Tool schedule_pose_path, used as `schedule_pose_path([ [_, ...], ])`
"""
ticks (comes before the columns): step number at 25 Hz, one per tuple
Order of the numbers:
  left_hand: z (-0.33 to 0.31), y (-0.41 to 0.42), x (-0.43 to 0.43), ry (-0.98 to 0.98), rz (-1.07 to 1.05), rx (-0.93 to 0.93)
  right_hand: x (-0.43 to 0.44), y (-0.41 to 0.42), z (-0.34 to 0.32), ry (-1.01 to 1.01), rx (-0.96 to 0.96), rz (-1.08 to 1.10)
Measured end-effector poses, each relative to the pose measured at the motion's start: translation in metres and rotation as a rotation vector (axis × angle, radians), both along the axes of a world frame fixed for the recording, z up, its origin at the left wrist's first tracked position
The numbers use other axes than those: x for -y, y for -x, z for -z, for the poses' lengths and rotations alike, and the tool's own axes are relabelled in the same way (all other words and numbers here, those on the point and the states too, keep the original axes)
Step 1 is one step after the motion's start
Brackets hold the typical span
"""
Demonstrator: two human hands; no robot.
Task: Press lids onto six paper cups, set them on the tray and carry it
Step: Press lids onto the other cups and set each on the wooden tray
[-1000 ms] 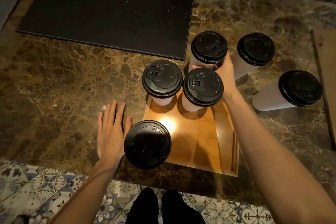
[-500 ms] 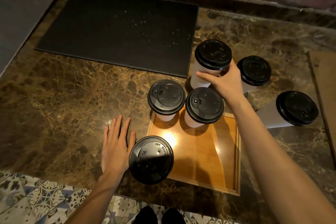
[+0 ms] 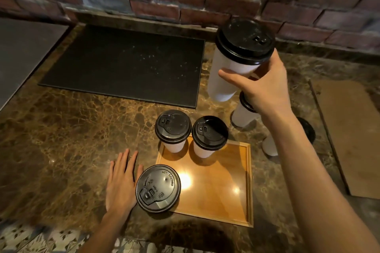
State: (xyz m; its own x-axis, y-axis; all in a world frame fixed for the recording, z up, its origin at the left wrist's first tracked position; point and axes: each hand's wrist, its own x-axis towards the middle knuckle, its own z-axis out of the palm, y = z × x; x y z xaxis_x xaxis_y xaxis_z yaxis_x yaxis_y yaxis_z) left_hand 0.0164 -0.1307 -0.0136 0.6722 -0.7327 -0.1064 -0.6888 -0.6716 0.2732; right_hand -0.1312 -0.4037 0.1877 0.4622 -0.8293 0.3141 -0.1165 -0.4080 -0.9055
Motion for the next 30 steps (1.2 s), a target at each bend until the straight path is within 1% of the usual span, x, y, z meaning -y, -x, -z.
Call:
schedule_pose_path([
  [2, -0.004, 0.002, -0.003, 0.004, -0.01, -0.028, -0.027, 0.01, -0.023, 0.026, 0.03, -0.023],
  [6, -0.006, 0.004, -0.003, 0.035, -0.003, -0.006, -0.087, 0.039, -0.049, 0.047, 0.04, -0.025],
  [13, 0.012, -0.003, -0.012, 0.085, 0.017, -0.028, -0.192, 0.093, -0.054, 0.029, 0.061, -0.005],
  [15, 0.011, -0.008, -0.013, 0.113, 0.008, -0.136, -0.218, 0.107, -0.046, -0.018, 0.079, 0.015],
  [17, 0.001, -0.014, -0.017, 0.219, -0.078, -0.397, -0.238, 0.12, -0.034, -0.078, 0.071, 0.037],
  [19, -0.018, -0.013, -0.032, 0.427, -0.234, -0.623, -0.254, 0.128, -0.024, -0.127, 0.031, 0.053],
  [21, -0.043, 0.001, -0.052, 0.662, -0.307, -0.722, -0.262, 0.132, -0.018, -0.165, 0.011, 0.078],
  [22, -0.057, 0.013, -0.063, 0.753, -0.289, -0.738, -0.265, 0.133, -0.017, -0.17, 0.004, 0.086],
  [24, -0.09, 0.043, -0.081, 0.871, -0.187, -0.749, -0.267, 0.132, -0.017, -0.153, -0.006, 0.078],
  [26, -0.126, 0.073, -0.092, 0.936, 0.031, -0.809, -0.267, 0.128, -0.019, -0.13, -0.025, 0.073],
  [28, -0.154, 0.105, -0.09, 0.881, 0.303, -0.867, -0.266, 0.123, -0.023, -0.123, -0.038, 0.078],
  [29, -0.165, 0.121, -0.085, 0.823, 0.398, -0.844, -0.265, 0.12, -0.026, -0.118, -0.038, 0.082],
  [30, -0.172, 0.135, -0.077, 0.783, 0.439, -0.791, -0.264, 0.117, -0.029, -0.11, -0.038, 0.088],
])
